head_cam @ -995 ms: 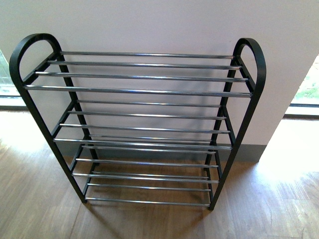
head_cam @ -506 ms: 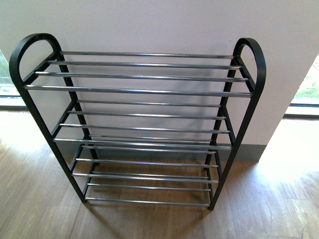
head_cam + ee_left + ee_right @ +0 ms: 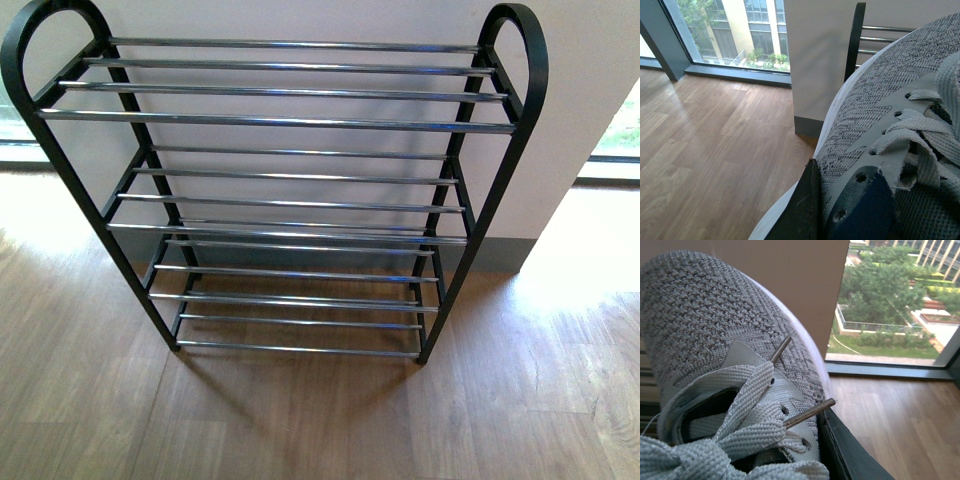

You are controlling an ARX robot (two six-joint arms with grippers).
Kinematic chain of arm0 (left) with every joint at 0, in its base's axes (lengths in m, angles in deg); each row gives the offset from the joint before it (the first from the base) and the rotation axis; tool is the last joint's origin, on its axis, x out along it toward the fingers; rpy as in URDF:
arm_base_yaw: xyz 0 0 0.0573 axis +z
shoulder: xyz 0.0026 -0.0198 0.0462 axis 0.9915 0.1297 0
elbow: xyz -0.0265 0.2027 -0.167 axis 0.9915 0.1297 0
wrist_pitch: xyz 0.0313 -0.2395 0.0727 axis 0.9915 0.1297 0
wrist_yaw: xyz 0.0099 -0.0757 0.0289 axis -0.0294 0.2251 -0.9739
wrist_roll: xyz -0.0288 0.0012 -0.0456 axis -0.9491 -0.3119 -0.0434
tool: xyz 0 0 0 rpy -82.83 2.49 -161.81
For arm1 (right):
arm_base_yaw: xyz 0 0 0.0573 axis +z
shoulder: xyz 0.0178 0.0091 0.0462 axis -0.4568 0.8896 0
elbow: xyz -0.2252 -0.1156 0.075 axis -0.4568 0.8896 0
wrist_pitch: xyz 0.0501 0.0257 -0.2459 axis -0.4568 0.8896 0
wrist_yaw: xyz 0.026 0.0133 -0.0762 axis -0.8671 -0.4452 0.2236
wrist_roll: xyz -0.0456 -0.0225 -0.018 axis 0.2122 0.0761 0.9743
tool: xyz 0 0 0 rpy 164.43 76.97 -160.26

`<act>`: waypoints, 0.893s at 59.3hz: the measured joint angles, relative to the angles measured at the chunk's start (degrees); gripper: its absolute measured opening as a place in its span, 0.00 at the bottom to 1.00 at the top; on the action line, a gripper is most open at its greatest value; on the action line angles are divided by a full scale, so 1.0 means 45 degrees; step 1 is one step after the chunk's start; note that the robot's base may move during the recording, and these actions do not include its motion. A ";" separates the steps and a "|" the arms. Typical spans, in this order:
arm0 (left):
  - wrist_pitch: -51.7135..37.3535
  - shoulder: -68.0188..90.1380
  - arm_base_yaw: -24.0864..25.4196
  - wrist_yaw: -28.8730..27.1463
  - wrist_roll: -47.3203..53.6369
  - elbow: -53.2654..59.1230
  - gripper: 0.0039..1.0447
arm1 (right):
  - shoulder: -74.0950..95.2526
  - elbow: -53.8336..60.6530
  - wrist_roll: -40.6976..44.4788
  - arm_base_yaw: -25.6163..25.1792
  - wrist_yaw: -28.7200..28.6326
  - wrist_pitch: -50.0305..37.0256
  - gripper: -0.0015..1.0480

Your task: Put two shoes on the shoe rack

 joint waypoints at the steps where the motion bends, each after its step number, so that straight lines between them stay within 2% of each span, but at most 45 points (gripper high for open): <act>1: 0.0000 0.0000 0.0000 0.0000 -0.0005 0.0000 0.01 | 0.0617 -0.0248 0.0131 0.0078 0.0194 -0.0282 0.04; 7: 0.0000 0.0000 -0.0005 0.0000 -0.0005 0.0000 0.01 | 0.2793 -0.1253 0.0389 0.0539 0.0680 -0.0821 0.04; 14: 0.0000 0.0000 -0.0005 -0.0005 0.0000 0.0000 0.01 | 0.5527 -0.3050 0.0787 0.1758 0.1661 -0.0874 0.04; 28: 0.0000 0.0000 -0.0005 0.0000 0.0000 0.0000 0.01 | 0.7888 -0.5707 0.1413 0.3609 0.2895 -0.0806 0.04; 53: 0.0000 0.0000 -0.0005 0.0000 0.0000 0.0000 0.01 | 1.1516 -1.1468 0.1073 0.6431 0.4643 0.1851 0.04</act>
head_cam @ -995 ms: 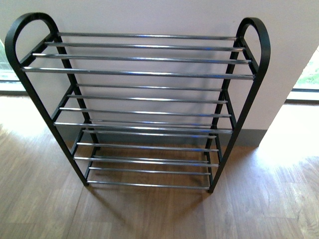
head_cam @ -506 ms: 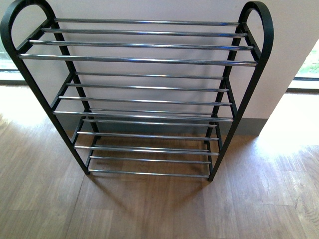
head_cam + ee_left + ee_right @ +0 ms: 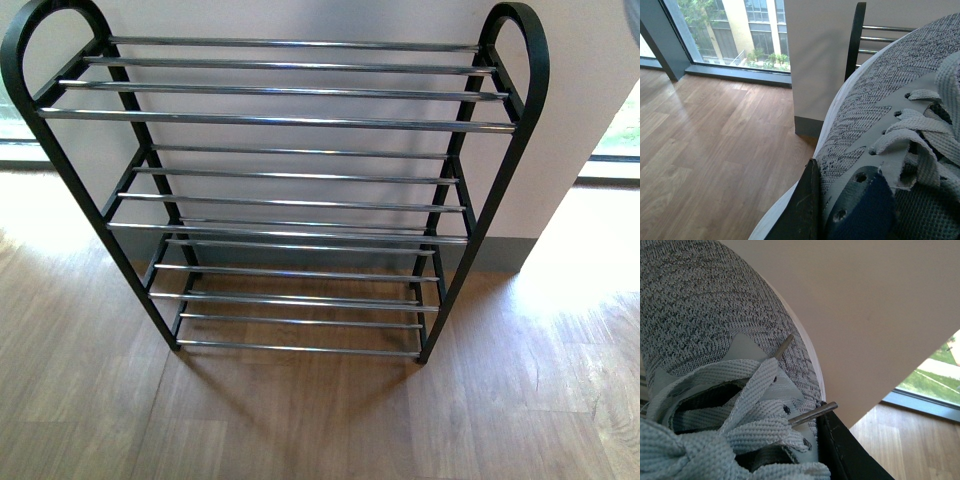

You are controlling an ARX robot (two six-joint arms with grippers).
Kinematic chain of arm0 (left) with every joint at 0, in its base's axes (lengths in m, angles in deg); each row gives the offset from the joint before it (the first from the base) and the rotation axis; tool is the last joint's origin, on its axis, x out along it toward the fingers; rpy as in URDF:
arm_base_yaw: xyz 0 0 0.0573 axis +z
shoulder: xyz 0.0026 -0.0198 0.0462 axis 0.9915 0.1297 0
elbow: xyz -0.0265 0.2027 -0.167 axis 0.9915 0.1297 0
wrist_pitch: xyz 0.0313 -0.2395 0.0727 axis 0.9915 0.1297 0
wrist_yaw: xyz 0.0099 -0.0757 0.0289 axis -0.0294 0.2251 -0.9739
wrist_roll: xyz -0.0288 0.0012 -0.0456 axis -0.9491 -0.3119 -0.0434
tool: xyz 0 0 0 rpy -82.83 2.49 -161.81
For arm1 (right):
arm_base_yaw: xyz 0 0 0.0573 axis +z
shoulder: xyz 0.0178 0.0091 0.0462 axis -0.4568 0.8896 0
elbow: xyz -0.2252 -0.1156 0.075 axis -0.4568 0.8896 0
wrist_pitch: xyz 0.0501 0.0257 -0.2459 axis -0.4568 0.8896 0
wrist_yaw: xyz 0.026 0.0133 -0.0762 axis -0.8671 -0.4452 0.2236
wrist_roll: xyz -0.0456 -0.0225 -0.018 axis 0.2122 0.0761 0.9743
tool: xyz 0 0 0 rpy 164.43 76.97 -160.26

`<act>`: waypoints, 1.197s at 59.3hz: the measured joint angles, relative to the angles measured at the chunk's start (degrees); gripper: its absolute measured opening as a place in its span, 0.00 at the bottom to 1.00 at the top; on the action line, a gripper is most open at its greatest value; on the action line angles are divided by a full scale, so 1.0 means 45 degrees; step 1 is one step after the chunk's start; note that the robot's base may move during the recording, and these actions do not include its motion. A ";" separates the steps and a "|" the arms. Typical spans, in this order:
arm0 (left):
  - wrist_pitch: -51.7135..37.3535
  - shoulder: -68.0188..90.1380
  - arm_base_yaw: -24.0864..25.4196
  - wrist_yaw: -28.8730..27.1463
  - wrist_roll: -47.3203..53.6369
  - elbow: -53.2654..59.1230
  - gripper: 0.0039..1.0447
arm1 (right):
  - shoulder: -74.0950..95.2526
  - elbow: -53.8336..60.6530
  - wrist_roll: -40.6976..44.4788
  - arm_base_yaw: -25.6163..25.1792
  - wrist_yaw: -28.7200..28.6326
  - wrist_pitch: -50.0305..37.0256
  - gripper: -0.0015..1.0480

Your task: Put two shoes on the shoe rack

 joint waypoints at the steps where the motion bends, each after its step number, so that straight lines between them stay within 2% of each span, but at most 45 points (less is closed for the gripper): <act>1: 0.0000 0.0000 0.0000 0.0000 0.0000 0.0000 0.01 | 0.0073 -0.0107 -0.0044 0.0078 0.0029 0.0078 0.04; 14: 0.0000 0.0000 0.0000 -0.0005 0.0000 0.0000 0.01 | 0.1341 -0.1821 -0.0933 0.1331 0.0704 0.1637 0.04; 24: 0.0000 0.0000 0.0000 0.0000 0.0000 0.0000 0.01 | 0.2331 -0.2807 -0.1729 0.1826 0.1039 0.2555 0.04; 60: 0.0000 0.0000 0.0000 0.0000 0.0000 0.0000 0.01 | 0.4439 -0.5226 -0.3968 0.2555 0.3215 0.5372 0.04; 67: 0.0000 0.0000 0.0000 0.0000 0.0000 0.0000 0.01 | 0.4483 -0.5338 -0.4153 0.2540 0.3366 0.5649 0.04; 71: 0.0000 0.0000 0.0000 0.0000 0.0000 0.0000 0.01 | 0.4483 -0.5285 -0.3968 0.2531 0.2929 0.5217 0.04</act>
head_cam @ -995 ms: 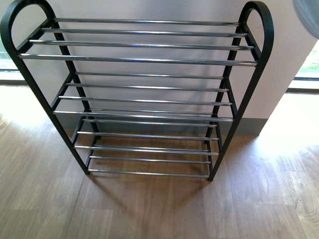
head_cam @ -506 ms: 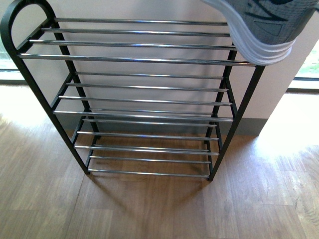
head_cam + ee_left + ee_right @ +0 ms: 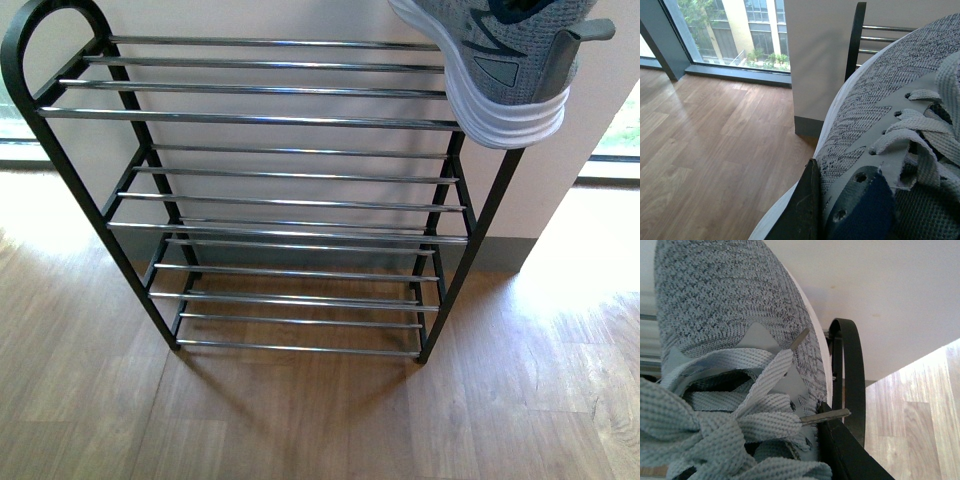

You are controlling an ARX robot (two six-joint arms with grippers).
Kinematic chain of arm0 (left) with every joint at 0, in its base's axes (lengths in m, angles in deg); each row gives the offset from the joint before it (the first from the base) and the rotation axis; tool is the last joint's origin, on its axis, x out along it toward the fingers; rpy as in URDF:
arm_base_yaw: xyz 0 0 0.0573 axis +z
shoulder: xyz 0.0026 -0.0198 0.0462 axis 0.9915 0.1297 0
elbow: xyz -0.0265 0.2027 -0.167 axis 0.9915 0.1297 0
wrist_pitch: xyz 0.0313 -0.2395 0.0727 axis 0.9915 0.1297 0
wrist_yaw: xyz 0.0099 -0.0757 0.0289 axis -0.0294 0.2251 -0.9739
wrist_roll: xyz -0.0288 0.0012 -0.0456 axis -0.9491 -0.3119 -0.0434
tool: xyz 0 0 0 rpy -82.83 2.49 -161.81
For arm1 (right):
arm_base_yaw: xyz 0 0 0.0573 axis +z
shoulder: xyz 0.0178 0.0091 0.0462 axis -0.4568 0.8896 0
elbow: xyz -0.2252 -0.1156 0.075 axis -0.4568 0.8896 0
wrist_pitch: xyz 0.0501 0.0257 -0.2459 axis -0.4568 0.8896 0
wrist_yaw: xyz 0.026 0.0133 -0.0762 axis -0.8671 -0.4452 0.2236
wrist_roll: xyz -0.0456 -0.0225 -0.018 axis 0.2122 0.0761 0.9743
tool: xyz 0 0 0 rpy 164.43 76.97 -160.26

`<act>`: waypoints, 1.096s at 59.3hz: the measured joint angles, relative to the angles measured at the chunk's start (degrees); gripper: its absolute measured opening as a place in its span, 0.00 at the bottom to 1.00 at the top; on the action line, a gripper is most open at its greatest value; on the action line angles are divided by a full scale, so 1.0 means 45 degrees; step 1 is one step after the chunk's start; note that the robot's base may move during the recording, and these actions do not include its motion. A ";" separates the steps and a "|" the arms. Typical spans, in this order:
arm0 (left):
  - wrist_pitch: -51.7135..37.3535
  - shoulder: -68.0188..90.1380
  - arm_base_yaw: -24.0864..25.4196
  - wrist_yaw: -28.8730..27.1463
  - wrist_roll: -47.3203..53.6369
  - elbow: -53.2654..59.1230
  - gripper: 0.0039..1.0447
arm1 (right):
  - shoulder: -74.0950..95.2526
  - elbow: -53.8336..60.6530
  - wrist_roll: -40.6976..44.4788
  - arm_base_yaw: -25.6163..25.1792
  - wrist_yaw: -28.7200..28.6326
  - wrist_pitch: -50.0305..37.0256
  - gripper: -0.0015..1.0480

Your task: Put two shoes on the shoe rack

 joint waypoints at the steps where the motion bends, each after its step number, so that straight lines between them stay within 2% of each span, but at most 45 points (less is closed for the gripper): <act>1: 0.0000 0.0000 0.0000 0.0000 0.0000 0.0000 0.01 | 0.0000 0.0010 0.0049 -0.0005 -0.0063 -0.0083 0.04; 18: 0.0000 0.0000 -0.0005 0.0000 0.0000 0.0000 0.01 | 0.0000 0.0316 0.0170 -0.0160 -0.3274 -0.0835 0.04; 23: 0.0000 0.0000 0.0000 -0.0005 0.0000 0.0000 0.01 | 0.0000 0.0335 0.0092 -0.0160 -0.3351 -0.0821 0.04; 44: 0.0000 0.0000 -0.0005 0.0000 0.0000 0.0000 0.01 | 0.0019 0.0068 -0.1127 -0.0180 -0.2331 0.0602 0.04; 53: 0.0000 0.0000 -0.0010 0.0000 0.0000 0.0000 0.01 | 0.0039 -0.0170 -0.1787 -0.0180 -0.2414 0.1049 0.04; 58: 0.0000 0.0000 -0.0010 -0.0005 0.0000 0.0000 0.01 | 0.0039 -0.0199 -0.1977 -0.0228 -0.3385 0.1098 0.04; 65: 0.0000 0.0000 -0.0010 -0.0005 0.0000 0.0000 0.01 | 0.0068 -0.0194 -0.2788 -0.0335 -0.5756 0.0427 0.04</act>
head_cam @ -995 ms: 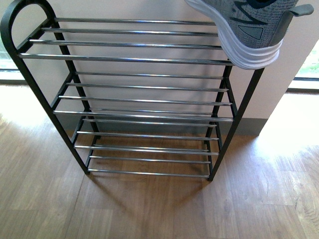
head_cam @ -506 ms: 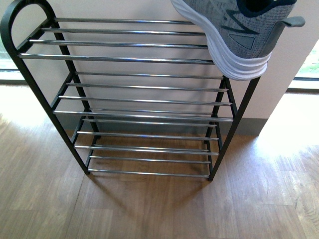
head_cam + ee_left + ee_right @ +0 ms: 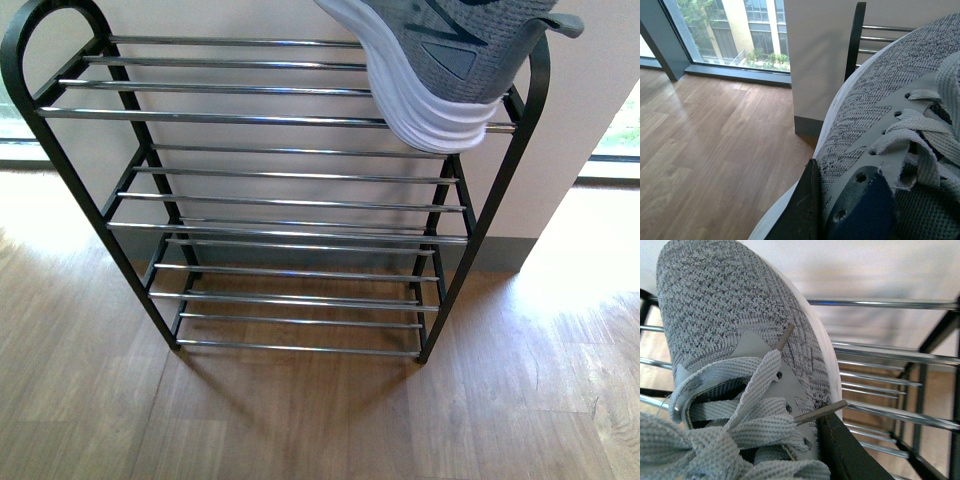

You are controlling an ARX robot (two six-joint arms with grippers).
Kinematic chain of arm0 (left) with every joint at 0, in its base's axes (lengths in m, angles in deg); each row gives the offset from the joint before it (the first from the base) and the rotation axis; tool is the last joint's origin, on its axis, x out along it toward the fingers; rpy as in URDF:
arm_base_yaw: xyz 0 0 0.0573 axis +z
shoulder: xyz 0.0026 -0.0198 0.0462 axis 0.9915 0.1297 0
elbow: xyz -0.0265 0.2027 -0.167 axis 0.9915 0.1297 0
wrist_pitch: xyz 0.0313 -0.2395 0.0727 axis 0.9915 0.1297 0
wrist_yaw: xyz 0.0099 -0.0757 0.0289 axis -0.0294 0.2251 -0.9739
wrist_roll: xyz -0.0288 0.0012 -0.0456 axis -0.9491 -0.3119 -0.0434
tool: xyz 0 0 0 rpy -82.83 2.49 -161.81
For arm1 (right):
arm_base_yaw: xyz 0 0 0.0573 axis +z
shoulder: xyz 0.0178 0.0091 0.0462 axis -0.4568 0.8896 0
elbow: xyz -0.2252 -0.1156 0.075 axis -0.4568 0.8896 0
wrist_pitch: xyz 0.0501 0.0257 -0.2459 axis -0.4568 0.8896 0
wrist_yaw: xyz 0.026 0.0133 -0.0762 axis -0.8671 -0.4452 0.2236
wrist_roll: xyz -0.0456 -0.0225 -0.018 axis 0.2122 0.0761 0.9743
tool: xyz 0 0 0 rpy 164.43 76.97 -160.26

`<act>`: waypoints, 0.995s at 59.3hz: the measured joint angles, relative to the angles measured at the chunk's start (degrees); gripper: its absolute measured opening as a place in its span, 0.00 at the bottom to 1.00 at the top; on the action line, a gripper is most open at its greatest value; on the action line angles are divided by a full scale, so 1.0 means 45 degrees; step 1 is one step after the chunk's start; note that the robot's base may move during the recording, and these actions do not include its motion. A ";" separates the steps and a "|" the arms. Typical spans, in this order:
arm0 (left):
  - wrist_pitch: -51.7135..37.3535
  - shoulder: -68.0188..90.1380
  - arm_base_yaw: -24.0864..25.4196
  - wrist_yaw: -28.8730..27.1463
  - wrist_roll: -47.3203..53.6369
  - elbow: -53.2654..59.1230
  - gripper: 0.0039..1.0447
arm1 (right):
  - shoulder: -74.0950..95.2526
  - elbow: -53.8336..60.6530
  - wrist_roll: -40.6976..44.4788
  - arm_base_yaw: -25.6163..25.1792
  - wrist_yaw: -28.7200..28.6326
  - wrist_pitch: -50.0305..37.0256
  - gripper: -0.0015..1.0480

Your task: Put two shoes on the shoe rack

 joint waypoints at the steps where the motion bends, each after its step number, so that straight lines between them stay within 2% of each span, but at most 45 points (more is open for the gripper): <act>1: 0.0000 0.0000 0.0000 0.0000 0.0000 0.0000 0.01 | 0.0000 0.0000 -0.0029 0.0005 -0.0029 -0.0083 0.04; 5: 0.0000 0.0000 0.0000 0.0005 0.0000 0.0000 0.01 | 0.0000 0.0000 -0.0379 0.0005 -0.0214 -0.0204 0.04; 11: 0.0000 0.0000 0.0000 0.0000 0.0000 0.0000 0.01 | 0.0000 0.0000 -0.0491 0.0029 0.0398 0.0049 0.04; 19: 0.0000 0.0000 0.0000 0.0000 0.0000 0.0000 0.01 | 0.0083 -0.0141 -0.0393 0.0029 0.1938 0.1185 0.04; 29: 0.0000 0.0000 0.0000 0.0005 0.0000 0.0000 0.01 | 0.0175 -0.0340 -0.0350 0.0044 0.2628 0.1569 0.04; 43: 0.0000 0.0000 0.0000 0.0000 0.0000 0.0000 0.01 | 0.0180 -0.0398 -0.0792 0.0073 0.2385 0.1472 0.04; 59: 0.0000 0.0000 0.0000 0.0000 0.0000 0.0000 0.01 | 0.0180 -0.0296 -0.0563 0.0068 0.1797 0.0500 0.04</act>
